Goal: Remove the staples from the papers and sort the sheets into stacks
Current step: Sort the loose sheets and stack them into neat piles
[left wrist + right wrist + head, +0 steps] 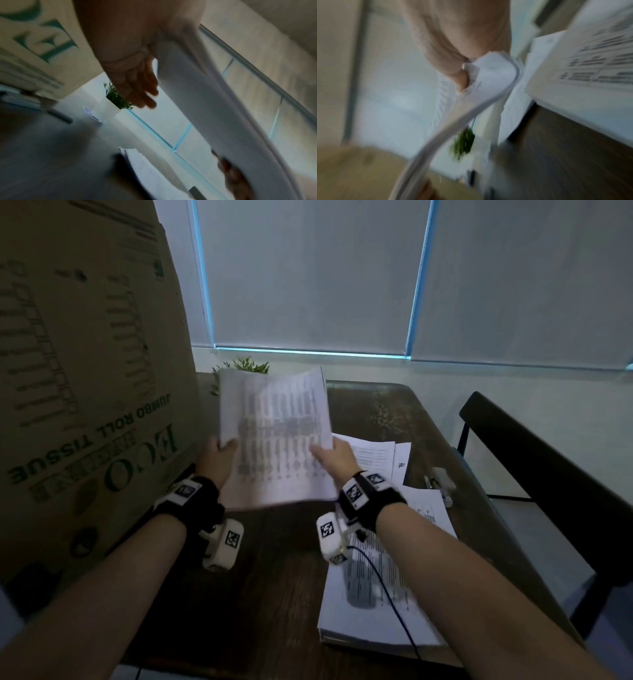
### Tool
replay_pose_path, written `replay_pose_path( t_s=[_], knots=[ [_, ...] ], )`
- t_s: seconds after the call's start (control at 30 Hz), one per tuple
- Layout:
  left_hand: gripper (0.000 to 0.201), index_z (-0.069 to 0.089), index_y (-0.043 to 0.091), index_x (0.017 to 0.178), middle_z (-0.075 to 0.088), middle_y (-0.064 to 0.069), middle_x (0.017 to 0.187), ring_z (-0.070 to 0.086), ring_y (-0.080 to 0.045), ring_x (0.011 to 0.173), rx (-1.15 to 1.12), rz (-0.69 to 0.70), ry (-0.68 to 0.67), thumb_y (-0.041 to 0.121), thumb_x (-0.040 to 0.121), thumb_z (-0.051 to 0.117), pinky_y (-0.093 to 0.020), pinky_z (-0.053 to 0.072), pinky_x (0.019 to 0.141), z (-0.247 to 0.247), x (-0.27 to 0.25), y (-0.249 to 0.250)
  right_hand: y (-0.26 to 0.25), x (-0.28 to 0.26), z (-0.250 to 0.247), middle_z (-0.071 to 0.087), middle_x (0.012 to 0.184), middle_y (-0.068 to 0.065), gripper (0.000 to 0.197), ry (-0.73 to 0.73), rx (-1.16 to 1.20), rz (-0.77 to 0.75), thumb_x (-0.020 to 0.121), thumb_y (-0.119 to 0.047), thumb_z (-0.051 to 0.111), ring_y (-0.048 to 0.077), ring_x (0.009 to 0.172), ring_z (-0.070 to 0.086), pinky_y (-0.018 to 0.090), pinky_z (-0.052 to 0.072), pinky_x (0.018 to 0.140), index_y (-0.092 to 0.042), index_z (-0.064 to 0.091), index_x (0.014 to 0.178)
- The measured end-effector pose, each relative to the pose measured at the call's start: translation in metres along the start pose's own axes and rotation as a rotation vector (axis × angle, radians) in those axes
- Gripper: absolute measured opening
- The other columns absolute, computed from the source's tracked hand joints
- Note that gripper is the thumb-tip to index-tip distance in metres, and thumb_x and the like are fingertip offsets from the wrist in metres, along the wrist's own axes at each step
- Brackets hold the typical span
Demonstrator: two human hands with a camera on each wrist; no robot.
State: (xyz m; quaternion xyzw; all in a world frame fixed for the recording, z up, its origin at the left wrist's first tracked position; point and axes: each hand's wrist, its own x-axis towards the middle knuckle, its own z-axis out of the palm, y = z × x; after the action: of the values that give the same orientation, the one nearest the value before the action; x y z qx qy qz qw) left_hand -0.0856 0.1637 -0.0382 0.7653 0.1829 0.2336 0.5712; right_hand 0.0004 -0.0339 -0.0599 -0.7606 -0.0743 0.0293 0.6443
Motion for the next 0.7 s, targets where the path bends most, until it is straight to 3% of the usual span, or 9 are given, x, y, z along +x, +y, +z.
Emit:
replay_pose_path(
  t_s=[0.07,0.1,0.17,0.23,0.3,0.4,0.5,0.6,0.7],
  knots=[
    [0.026,0.056,0.012,0.09,0.064,-0.017,0.097,0.061,-0.017,0.076,-0.074,-0.061,-0.125,0.03,0.1,0.041,-0.026,0.046,0.069,0.019,0.019,0.012,-0.006,0.004,-0.039,0.068,0.109,0.01,0.028,0.167,0.144,0.067,0.093,-0.011,0.064,0.029,0.1,0.066,0.036,0.055,0.083,0.001,0.063,0.117],
    [0.031,0.055,0.011,0.084,0.065,-0.015,0.084,0.063,-0.015,0.062,-0.141,-0.141,-0.188,0.032,0.1,0.04,-0.025,0.047,0.06,0.029,0.028,0.014,-0.005,0.004,-0.059,0.065,0.113,0.009,0.031,0.244,0.202,0.106,0.096,-0.012,0.061,0.026,0.103,0.062,0.027,0.049,0.076,0.003,0.059,0.123],
    [0.031,0.054,0.009,0.089,0.064,-0.013,0.09,0.062,-0.018,0.066,-0.218,-0.318,-0.323,0.033,0.1,0.038,-0.027,0.046,0.064,0.048,0.042,0.012,0.011,0.004,-0.093,0.059,0.127,0.009,0.039,0.343,0.298,0.185,0.101,-0.02,0.053,0.027,0.116,0.057,0.021,0.039,0.072,0.003,0.052,0.133],
    [0.028,0.054,0.004,0.106,0.053,-0.019,0.114,0.06,-0.027,0.093,-0.15,-0.454,-0.401,0.029,0.098,0.043,-0.031,0.045,0.08,0.068,0.051,0.002,0.035,0.007,-0.116,0.054,0.137,0.008,0.045,0.387,0.447,0.282,0.103,-0.023,0.048,0.032,0.128,0.051,0.028,0.044,0.087,0.008,0.047,0.137],
    [0.044,0.042,0.0,0.132,0.047,-0.019,0.121,0.051,-0.034,0.117,-0.136,-0.533,-0.4,0.026,0.097,0.047,-0.035,0.04,0.097,0.087,0.058,-0.006,0.056,0.011,-0.126,0.054,0.141,0.014,0.045,0.392,0.59,0.349,0.104,-0.022,0.048,0.035,0.13,0.05,0.04,0.042,0.106,0.006,0.048,0.138],
    [0.051,0.032,-0.002,0.14,0.05,-0.023,0.122,0.055,-0.032,0.096,-0.155,-0.537,-0.424,0.022,0.098,0.048,-0.034,0.04,0.098,0.117,0.065,-0.012,0.087,0.013,-0.132,0.061,0.133,0.007,0.043,0.385,0.686,0.402,0.102,-0.033,0.05,0.036,0.12,0.058,0.052,0.042,0.107,-0.004,0.055,0.133],
    [0.031,0.053,-0.003,0.115,0.06,-0.019,0.085,0.056,-0.025,0.066,-0.126,-0.507,-0.457,0.019,0.093,0.056,-0.03,0.053,0.067,0.14,0.078,-0.018,0.119,0.024,-0.145,0.071,0.118,0.003,0.045,0.347,0.705,0.37,0.09,-0.046,0.064,0.031,0.107,0.067,0.057,0.046,0.101,-0.023,0.061,0.128],
    [0.044,0.052,0.003,0.123,0.061,-0.016,0.089,0.066,-0.025,0.057,0.017,-0.495,-0.52,0.02,0.085,0.065,-0.027,0.055,0.055,0.152,0.096,-0.022,0.108,0.015,-0.143,0.075,0.107,0.006,0.025,0.299,0.85,0.376,0.096,-0.034,0.06,0.029,0.103,0.068,0.057,0.049,0.096,-0.022,0.067,0.116],
    [0.042,0.052,0.006,0.13,0.055,-0.017,0.123,0.059,-0.035,0.107,0.105,-0.395,-0.57,-0.007,0.089,0.052,-0.036,0.047,0.095,0.155,0.112,-0.02,0.111,0.018,-0.142,0.074,0.111,0.007,0.024,0.272,0.949,0.337,0.099,-0.03,0.054,0.029,0.106,0.067,0.056,0.048,0.098,-0.02,0.067,0.116]
  ],
)
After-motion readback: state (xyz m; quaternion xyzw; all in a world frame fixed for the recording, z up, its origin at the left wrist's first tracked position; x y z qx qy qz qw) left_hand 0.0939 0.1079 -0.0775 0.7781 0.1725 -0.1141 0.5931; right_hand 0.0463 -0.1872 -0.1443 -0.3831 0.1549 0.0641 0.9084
